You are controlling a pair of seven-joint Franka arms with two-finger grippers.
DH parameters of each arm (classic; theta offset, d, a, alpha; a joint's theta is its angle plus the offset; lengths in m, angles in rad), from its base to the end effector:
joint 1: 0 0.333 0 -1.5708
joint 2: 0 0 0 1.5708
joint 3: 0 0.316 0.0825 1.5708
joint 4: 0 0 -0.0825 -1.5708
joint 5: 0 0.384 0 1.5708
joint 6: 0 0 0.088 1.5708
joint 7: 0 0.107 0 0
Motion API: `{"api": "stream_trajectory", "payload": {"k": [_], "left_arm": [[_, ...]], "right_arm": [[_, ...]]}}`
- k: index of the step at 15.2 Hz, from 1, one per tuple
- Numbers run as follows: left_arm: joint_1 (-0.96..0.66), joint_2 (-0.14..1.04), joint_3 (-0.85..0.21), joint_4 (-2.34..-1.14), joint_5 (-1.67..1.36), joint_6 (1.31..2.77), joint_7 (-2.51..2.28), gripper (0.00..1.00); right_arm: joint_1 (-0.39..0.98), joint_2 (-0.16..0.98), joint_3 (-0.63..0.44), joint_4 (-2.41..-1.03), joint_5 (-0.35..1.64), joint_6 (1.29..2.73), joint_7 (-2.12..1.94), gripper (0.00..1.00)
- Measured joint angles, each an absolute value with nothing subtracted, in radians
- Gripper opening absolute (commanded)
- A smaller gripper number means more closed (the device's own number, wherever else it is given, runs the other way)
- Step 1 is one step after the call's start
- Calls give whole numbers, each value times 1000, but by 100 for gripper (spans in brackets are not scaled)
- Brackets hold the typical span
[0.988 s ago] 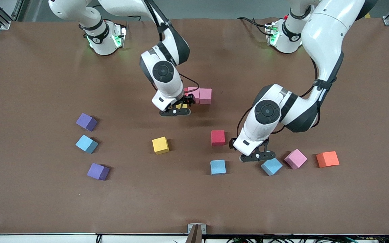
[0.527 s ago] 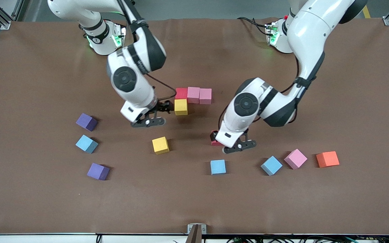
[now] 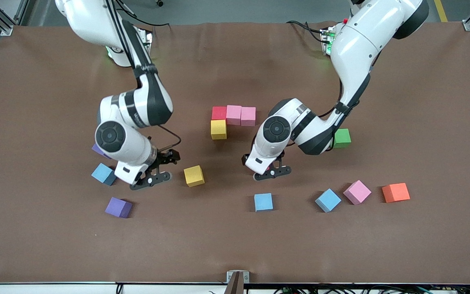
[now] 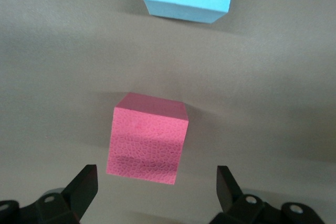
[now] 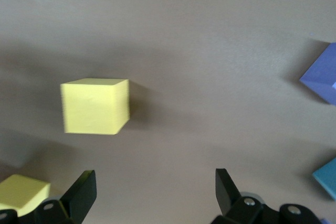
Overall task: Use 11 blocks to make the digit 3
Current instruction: 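Grasp the red block with the left gripper while the right gripper grasps yellow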
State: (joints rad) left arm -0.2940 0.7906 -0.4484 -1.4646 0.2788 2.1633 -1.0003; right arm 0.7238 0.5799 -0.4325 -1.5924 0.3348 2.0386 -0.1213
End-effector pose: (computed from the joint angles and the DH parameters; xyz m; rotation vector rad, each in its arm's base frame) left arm 0.5729 -0.4312 0.2426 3.0738 0.3328 -0.1095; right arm 0.6340 0.2504 0.3134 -3.0518 -0.4666 0.1176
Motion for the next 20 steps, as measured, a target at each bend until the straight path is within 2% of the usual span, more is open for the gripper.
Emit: {"api": "stream_trajectory", "payload": {"k": [5,14,20], "left_arm": [[-296,807,-444,-1464,302,2164,-977,96],[-296,827,-442,-1463,353,2171,-963,93],[-296,849,-440,-1463,359,2230,-963,65]], "right_arm": [[717,649,-366,-1571,335,2151,-132,100],[724,749,-306,-1507,335,2234,-132,100],[729,777,-299,-1494,335,2245,-132,100]]}}
